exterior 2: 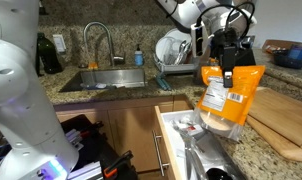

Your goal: Push the faucet handle to the right, remove the orange packet from the top of the counter and place it in the open drawer, close the open drawer

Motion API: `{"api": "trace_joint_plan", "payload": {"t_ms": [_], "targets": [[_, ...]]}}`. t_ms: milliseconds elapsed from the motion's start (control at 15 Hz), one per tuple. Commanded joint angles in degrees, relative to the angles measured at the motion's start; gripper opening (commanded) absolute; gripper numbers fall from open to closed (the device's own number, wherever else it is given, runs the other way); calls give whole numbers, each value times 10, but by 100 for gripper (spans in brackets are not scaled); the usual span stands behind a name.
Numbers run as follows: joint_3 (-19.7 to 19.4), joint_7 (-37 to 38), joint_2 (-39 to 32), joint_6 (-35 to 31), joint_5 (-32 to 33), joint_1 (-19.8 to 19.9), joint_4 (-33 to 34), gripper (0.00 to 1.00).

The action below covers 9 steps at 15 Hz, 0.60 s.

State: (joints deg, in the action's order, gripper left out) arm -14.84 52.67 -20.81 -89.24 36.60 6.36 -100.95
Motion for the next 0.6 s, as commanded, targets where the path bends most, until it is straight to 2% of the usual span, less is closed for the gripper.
{"api": "trace_joint_plan", "payload": {"t_ms": [0, 267, 333, 533], "targets": [[30, -43, -20, 13, 18, -17, -24, 0], [44, -21, -41, 20, 107, -56, -48, 0], [48, -21, -43, 10, 72, -39, -34, 0], [53, -15, -51, 18, 99, -53, -38, 0]]}}
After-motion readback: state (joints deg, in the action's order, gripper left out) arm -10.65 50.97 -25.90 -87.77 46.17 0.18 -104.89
